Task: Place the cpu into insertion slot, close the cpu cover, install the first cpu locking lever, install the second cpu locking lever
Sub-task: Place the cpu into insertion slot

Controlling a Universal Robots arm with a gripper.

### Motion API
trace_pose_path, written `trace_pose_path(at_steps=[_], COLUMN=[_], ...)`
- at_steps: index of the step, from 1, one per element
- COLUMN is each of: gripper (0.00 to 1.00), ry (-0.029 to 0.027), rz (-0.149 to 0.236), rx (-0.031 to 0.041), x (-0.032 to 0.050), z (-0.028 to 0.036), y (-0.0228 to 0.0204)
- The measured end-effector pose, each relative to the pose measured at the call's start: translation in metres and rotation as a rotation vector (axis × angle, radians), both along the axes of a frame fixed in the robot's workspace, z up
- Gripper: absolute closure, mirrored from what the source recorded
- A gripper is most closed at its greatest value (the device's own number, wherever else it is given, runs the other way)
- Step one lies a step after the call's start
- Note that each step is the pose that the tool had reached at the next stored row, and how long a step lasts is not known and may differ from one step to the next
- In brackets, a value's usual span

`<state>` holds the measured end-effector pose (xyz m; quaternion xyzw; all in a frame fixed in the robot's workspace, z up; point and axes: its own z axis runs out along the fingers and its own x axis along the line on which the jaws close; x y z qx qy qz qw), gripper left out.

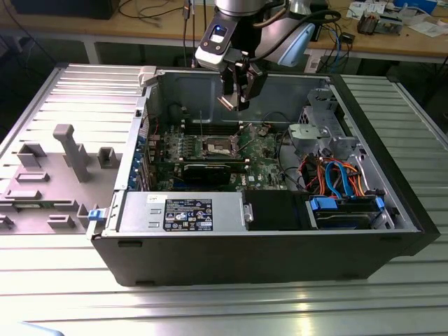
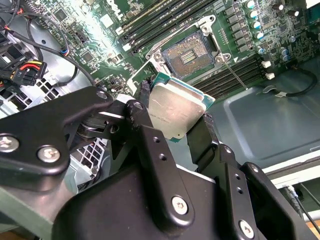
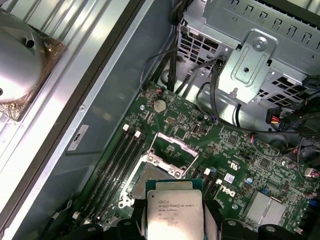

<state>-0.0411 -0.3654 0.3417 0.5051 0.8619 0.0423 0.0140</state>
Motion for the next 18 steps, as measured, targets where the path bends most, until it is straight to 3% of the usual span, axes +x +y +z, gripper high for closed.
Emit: trace_pose_path(at_steps=[3, 7, 14, 18], gripper=[0.45, 0.45, 0.45, 0.45], ry=[-0.0002, 0.0, 0.0004, 0.0049], rz=[-0.012, -0.059, -0.173, -0.216], rx=[0.0002, 0.0001, 0.0001, -0.0003], x=[0.0, 0.0, 0.0, -0.0001], z=[-0.0002, -0.0016, -0.0056, -0.0087], y=[0.0, 0.0, 0.0, 0.0])
